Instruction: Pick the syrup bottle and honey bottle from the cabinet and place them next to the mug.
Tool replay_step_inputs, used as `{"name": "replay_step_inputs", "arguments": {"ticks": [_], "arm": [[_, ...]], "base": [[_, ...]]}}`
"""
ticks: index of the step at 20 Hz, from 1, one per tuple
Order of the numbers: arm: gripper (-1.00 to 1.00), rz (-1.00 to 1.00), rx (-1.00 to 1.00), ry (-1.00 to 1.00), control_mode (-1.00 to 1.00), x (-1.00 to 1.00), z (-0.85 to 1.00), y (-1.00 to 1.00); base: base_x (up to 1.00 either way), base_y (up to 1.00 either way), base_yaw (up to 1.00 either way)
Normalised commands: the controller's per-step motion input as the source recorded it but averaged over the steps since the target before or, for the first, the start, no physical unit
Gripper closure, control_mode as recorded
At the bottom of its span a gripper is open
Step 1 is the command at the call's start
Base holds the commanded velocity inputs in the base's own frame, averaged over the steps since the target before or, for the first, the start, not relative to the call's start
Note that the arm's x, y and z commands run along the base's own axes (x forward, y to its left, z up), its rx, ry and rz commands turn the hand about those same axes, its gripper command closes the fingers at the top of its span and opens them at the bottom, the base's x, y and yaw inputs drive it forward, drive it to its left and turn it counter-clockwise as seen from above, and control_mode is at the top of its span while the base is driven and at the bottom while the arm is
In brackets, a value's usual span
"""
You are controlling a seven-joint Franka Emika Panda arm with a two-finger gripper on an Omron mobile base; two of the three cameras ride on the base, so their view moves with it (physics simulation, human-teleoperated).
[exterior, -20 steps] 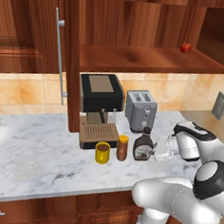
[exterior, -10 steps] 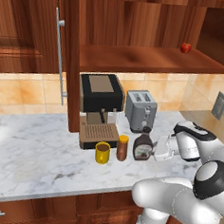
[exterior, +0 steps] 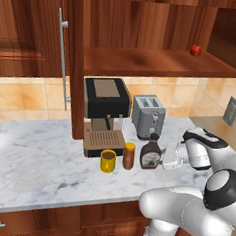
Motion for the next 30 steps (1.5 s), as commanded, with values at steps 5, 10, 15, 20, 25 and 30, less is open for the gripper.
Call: {"name": "replay_step_inputs", "arguments": {"ticks": [5, 10, 15, 20, 25, 30], "arm": [[-1.00, 0.00, 0.00, -0.04, -1.00, -0.02, 0.53, -0.02], [-1.00, 0.00, 0.03, -0.10, -1.00, -0.20, 0.76, -0.10], [-1.00, 0.00, 0.02, -0.03, -1.00, -0.28, 0.75, -0.05], [-1.00, 0.00, 0.00, 0.00, -1.00, -0.22, 0.61, 0.01], [-1.00, -0.03, 0.00, 0.00, -1.00, -0.36, 0.75, 0.15], [-1.00, -0.09, 0.00, 0.00, -1.00, -0.51, 0.71, 0.15]], "base": [[0.00, 0.00, 0.00], [0.00, 0.00, 0.00], [0.00, 0.00, 0.00], [0.00, 0.00, 0.00], [0.00, 0.00, 0.00], [0.00, 0.00, 0.00]]}}
